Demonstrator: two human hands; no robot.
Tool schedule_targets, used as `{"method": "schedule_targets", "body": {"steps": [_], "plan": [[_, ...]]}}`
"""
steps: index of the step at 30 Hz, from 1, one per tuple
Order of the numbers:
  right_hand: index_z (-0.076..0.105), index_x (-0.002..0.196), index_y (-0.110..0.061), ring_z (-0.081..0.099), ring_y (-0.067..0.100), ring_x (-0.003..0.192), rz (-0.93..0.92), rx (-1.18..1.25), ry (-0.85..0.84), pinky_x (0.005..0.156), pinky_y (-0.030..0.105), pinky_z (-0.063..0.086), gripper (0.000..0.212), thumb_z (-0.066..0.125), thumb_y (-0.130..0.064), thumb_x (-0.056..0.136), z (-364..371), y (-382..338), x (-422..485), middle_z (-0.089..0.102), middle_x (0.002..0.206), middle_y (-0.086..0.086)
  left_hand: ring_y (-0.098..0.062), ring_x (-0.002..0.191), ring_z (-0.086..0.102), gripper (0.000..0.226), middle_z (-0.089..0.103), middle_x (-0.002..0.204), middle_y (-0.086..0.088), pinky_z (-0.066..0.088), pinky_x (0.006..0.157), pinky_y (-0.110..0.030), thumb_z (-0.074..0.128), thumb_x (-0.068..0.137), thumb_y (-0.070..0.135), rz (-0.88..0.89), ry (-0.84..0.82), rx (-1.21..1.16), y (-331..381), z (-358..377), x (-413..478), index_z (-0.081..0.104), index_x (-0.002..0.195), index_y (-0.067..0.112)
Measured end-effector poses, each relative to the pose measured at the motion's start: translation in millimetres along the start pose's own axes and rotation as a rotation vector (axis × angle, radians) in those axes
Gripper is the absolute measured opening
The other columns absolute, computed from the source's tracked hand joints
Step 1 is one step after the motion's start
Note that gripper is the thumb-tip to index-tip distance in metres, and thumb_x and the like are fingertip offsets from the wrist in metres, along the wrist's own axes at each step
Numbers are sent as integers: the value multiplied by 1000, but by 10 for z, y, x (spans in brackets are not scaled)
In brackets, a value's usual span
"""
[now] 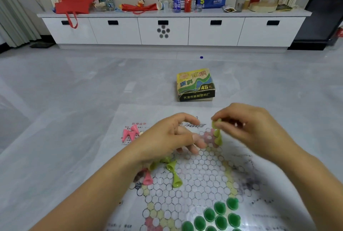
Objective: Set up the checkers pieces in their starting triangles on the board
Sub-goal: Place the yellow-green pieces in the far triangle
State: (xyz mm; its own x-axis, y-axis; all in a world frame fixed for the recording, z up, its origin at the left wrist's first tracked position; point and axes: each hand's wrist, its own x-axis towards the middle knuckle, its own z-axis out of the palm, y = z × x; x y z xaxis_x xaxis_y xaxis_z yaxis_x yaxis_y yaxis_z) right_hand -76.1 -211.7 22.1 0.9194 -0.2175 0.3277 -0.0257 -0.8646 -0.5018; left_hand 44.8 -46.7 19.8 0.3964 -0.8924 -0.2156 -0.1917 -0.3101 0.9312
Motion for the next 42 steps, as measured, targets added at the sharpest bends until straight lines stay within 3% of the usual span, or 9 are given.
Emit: {"method": "schedule_targets", "body": {"steps": [5, 10, 15, 27, 30, 32, 34, 37, 42], "plan": [[62, 74, -39, 52, -1, 80, 217, 43, -78, 64, 6, 38, 19, 67, -21, 80, -210, 156, -2, 61, 81, -10, -14, 83, 66, 19, 70, 89, 2, 53, 85, -39, 61, 84, 23, 13, 288, 285, -92, -217, 57, 56, 102, 24], [54, 72, -32, 56, 2, 68, 268, -67, -257, 62, 15, 44, 20, 65, -18, 79, -79, 66, -14, 61, 75, -13, -11, 79, 63, 18, 68, 87, 5, 51, 78, -31, 62, 83, 25, 3, 305, 379, -148, -304, 76, 57, 100, 23], [55, 75, -27, 52, 1, 67, 231, -155, -310, 63, 18, 43, 13, 63, -19, 80, 1, 50, -29, 58, 73, -15, -11, 83, 63, 19, 66, 88, 7, 51, 79, -31, 63, 82, 27, -18, 294, 452, -165, -332, 80, 57, 100, 24], [47, 66, -33, 50, -1, 65, 220, -150, -379, 58, 11, 40, 25, 68, -27, 79, 29, 38, -23, 55, 71, -17, -10, 82, 62, 13, 68, 87, 6, 51, 80, -30, 63, 83, 22, -41, 173, 651, -154, -358, 50, 62, 96, 20], [47, 66, -34, 51, -1, 66, 227, -147, -393, 57, 11, 40, 25, 68, -27, 79, 25, 28, -29, 56, 72, -16, -8, 78, 62, 14, 66, 86, 6, 48, 71, -16, 68, 79, 16, -38, 38, 572, -102, -404, 3, 65, 92, 21], [48, 67, -34, 50, 1, 63, 238, -136, -399, 56, 11, 40, 24, 68, -27, 78, 2, 12, -33, 55, 72, -14, -5, 82, 59, 19, 63, 94, 7, 47, 74, -14, 71, 76, 17, -14, -86, 539, -53, -414, -37, 66, 91, 25], [50, 71, -33, 49, 3, 62, 258, -111, -366, 56, 14, 40, 21, 69, -25, 77, -27, 7, -34, 57, 73, -12, -3, 92, 54, 22, 56, 103, 9, 45, 82, -16, 74, 73, 20, 8, -178, 579, -23, -400, -62, 66, 92, 29], [52, 77, -31, 49, 3, 64, 276, -102, -310, 59, 17, 40, 15, 65, -23, 79, -43, 11, -29, 58, 75, -10, 4, 93, 45, 31, 47, 110, 10, 38, 78, -5, 74, 73, 21, -5, -266, 734, -30, -323, -61, 61, 99, 30], [55, 80, -30, 51, 5, 67, 277, -35, -328, 61, 17, 42, 14, 68, -25, 78, -40, 13, -23, 59, 75, -9, -10, 104, 46, 33, 48, 109, 7, 44, 93, -33, 72, 74, 21, -12, -268, 845, -98, -226, -3, 59, 102, 31]]}}
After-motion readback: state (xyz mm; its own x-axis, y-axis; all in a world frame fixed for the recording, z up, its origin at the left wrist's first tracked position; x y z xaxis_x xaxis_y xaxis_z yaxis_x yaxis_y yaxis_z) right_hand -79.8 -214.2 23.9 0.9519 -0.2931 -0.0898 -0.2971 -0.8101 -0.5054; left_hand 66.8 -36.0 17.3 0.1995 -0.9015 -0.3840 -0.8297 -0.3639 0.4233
